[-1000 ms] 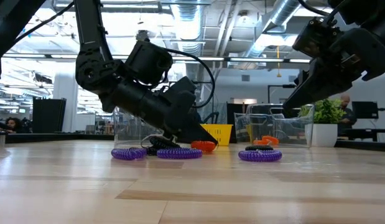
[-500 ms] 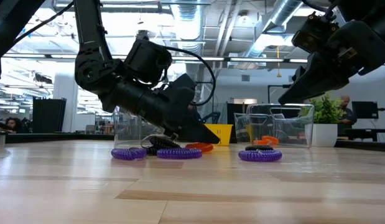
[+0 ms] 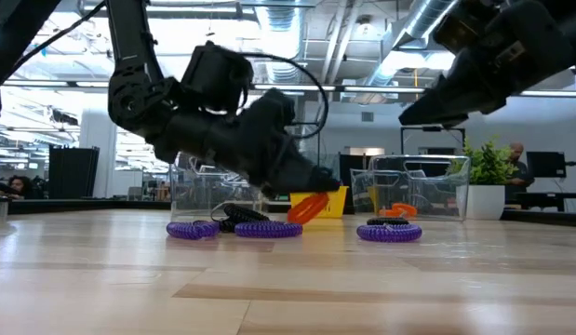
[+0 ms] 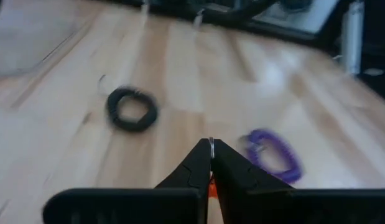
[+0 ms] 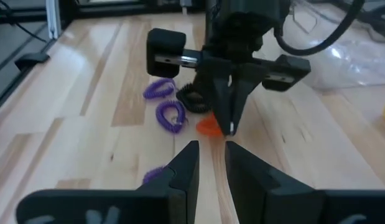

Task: Sort spring keychains
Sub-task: Put the orange spring keychain into the right transparent bin

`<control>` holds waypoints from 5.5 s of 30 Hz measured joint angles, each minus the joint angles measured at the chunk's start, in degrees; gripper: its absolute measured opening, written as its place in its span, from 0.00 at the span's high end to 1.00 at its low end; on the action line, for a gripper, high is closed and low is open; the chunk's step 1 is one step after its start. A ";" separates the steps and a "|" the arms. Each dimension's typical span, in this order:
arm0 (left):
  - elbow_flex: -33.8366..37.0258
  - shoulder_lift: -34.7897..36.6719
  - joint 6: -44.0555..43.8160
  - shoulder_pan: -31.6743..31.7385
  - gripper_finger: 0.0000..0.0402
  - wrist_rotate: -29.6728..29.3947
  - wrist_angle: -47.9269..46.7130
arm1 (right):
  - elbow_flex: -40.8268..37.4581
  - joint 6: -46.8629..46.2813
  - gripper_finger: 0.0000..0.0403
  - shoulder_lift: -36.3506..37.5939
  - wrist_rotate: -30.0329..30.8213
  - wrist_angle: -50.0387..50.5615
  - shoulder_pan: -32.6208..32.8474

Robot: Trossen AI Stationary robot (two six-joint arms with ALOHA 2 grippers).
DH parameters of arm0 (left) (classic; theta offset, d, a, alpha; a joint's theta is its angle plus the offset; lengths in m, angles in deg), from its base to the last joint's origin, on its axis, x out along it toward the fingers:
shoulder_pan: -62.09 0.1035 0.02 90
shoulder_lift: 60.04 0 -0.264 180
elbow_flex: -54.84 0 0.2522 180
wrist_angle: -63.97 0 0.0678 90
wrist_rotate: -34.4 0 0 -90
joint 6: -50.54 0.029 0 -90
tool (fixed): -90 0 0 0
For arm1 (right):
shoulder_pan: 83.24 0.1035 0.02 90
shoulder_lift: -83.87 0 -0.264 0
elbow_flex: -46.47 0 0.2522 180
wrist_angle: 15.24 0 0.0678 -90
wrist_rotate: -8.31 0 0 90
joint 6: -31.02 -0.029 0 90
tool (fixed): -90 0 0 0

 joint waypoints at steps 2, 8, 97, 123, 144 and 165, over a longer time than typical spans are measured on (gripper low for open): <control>0.09 1.39 0.23 -0.34 0.96 1.09 -0.18 | 0.00 0.12 0.83 0.00 0.02 -0.75 0.00; 0.03 7.62 3.27 -1.86 0.96 2.83 -3.38 | 0.00 1.29 0.83 0.00 0.02 -4.11 -0.02; 0.07 22.34 15.11 -2.71 0.96 -8.86 -21.92 | 6.91 17.69 0.83 -28.41 -16.87 -39.38 -15.26; 0.08 22.36 15.00 -2.88 0.96 -8.99 -21.97 | 6.91 17.64 0.99 -28.41 -17.03 -38.97 -14.64; 0.11 22.34 13.87 -2.90 0.75 -8.76 -21.85 | 6.93 17.63 0.99 -28.41 -16.63 -39.08 -14.67; -0.02 22.34 15.08 -3.28 0.70 -10.48 -24.86 | 6.97 15.66 0.99 -26.68 -15.21 -35.08 -15.91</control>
